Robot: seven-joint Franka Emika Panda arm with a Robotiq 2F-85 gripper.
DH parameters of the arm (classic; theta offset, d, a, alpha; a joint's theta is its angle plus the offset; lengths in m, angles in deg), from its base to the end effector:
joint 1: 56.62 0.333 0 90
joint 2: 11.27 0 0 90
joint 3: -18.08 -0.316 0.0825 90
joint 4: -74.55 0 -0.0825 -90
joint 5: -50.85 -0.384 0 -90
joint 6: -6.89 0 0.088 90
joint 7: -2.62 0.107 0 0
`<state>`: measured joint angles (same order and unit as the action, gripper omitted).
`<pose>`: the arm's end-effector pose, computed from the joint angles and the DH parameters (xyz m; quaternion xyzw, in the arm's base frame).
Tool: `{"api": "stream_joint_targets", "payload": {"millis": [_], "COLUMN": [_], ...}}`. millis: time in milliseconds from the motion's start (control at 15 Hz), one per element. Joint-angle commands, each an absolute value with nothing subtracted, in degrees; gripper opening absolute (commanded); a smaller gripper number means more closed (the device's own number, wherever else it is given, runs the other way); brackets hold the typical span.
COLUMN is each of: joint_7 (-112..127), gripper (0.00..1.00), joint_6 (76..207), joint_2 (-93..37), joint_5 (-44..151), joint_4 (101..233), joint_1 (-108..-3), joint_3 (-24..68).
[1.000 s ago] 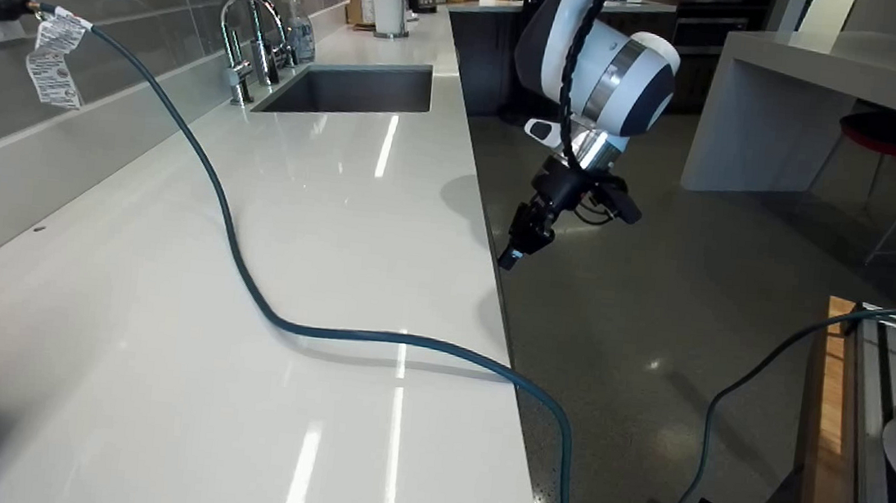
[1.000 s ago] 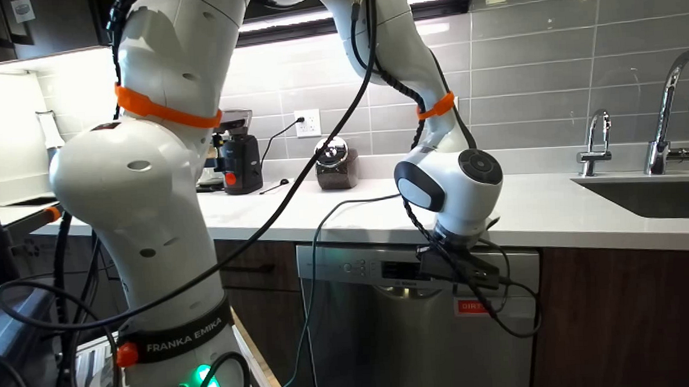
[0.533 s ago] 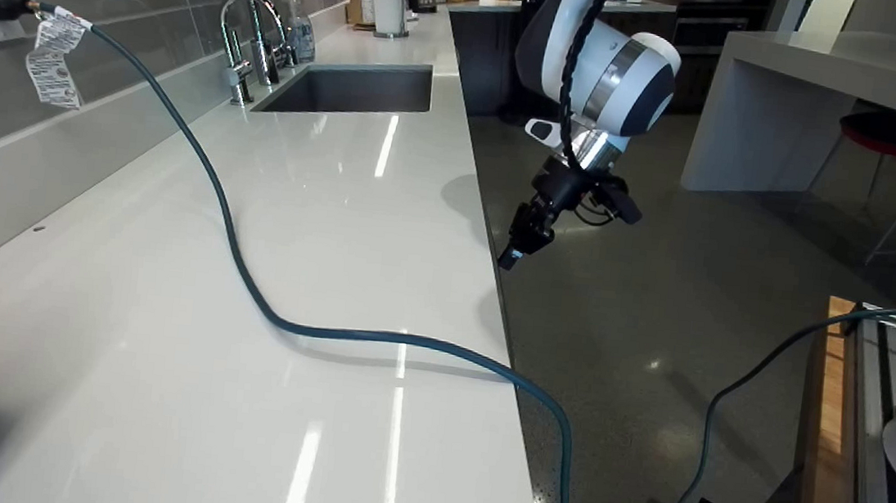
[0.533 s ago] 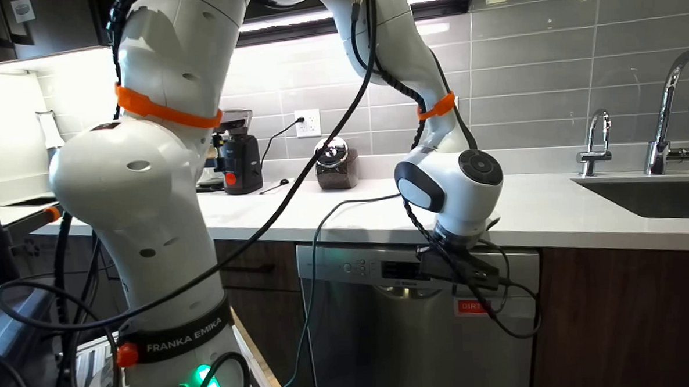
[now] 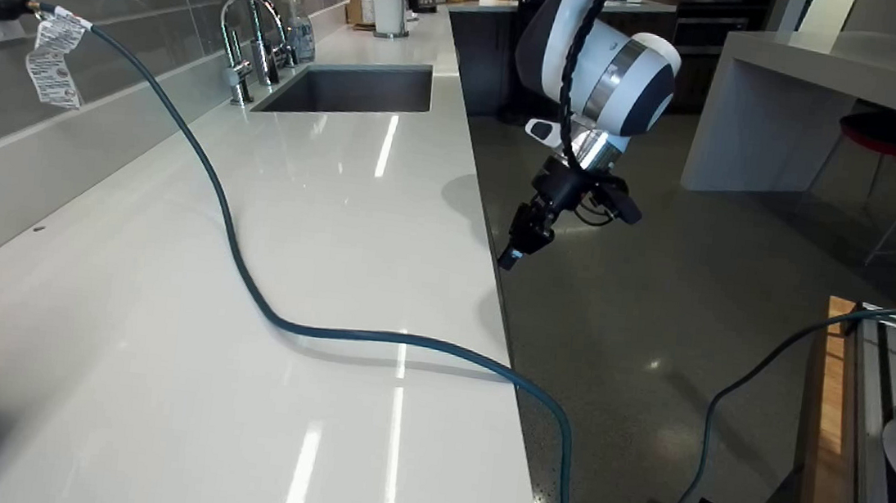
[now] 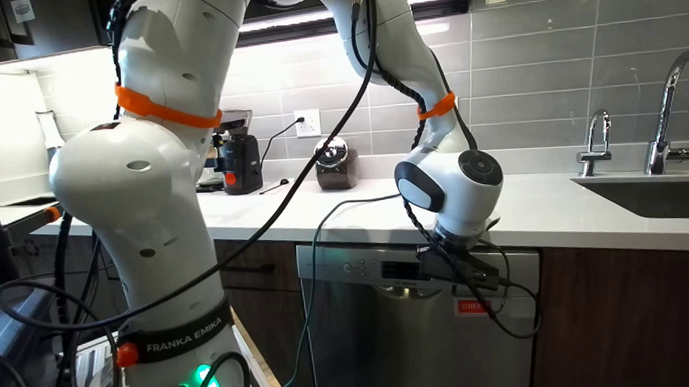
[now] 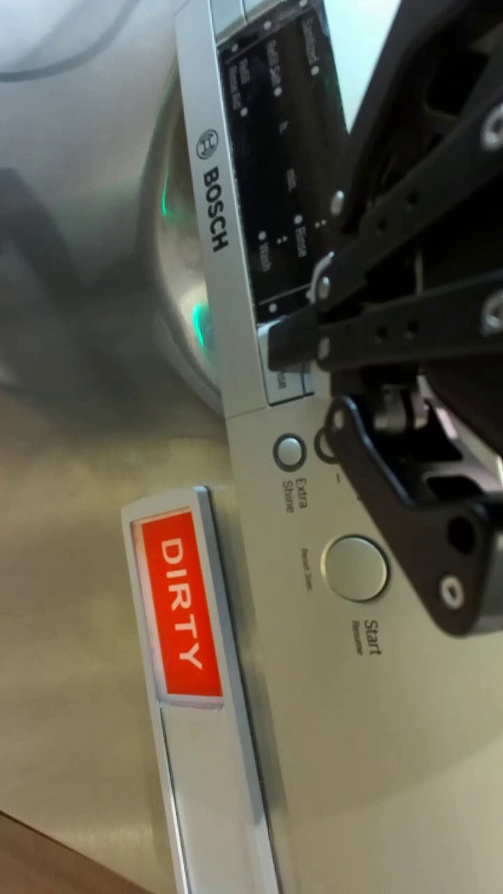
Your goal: Press the top right button of the dish washing machine
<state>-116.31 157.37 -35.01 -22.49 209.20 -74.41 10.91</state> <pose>0.4664 -0.1059 0.1385 -0.9015 -0.3241 -0.2241 0.1788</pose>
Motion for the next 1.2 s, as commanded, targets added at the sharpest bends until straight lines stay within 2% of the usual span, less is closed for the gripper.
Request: {"api": "stream_joint_targets", "payload": {"millis": [0, 1133], "joint_7": [-116.85, -113.79], "gripper": [0.0, 0.0], "joint_6": [154.65, 157.79], "joint_2": [-35.7, -35.12], "joint_5": [-24.66, -22.67], "joint_4": [207.26, 208.45], "joint_1": [-74.8, -73.49], "joint_3": [9.51, 10.33]}}
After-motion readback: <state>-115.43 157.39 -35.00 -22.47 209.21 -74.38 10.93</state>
